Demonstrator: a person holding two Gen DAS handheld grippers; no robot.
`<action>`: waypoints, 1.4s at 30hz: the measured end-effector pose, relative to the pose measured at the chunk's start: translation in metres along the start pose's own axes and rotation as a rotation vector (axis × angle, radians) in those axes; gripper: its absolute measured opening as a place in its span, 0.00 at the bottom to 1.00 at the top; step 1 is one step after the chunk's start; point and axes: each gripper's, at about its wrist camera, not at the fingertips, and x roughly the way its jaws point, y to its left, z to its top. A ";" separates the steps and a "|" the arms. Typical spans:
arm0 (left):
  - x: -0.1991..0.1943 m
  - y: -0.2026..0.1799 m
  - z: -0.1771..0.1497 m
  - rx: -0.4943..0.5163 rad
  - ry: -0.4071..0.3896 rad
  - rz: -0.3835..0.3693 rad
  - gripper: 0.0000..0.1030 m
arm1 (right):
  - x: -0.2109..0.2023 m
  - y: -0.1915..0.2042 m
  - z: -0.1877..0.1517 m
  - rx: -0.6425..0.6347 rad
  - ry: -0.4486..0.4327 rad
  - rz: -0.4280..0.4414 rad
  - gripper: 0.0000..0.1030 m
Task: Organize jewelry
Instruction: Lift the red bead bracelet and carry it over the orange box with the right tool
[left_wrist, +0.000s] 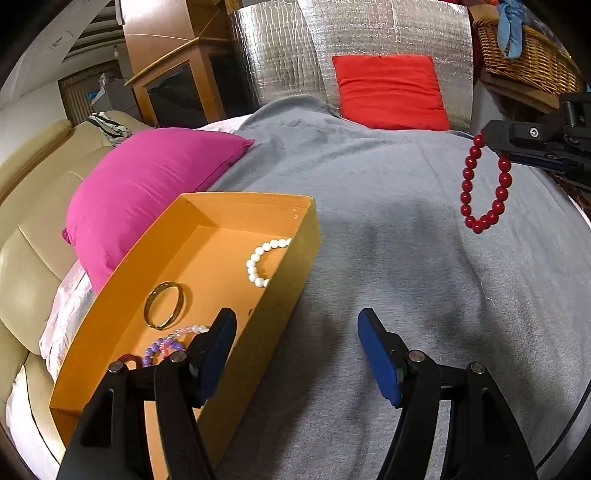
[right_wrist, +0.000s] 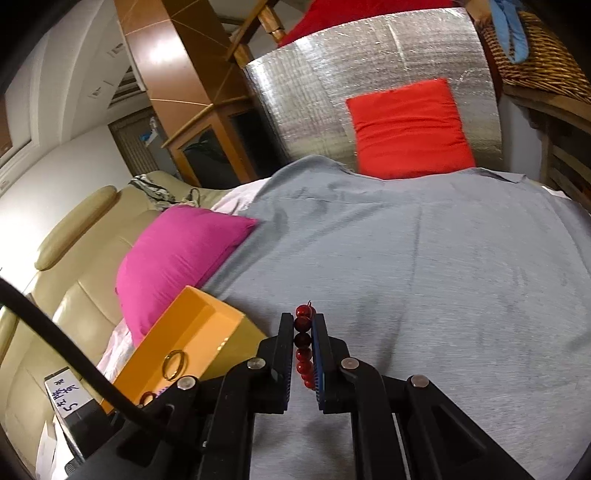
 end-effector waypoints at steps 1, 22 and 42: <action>-0.001 0.002 0.000 -0.002 -0.002 0.001 0.67 | 0.000 0.004 -0.001 -0.006 -0.001 0.005 0.10; -0.052 0.087 -0.002 -0.171 -0.125 0.061 0.67 | -0.009 0.086 -0.011 -0.084 -0.007 0.192 0.10; -0.076 0.216 -0.093 -0.196 0.010 0.345 0.67 | 0.022 0.217 -0.119 -0.270 0.295 0.469 0.10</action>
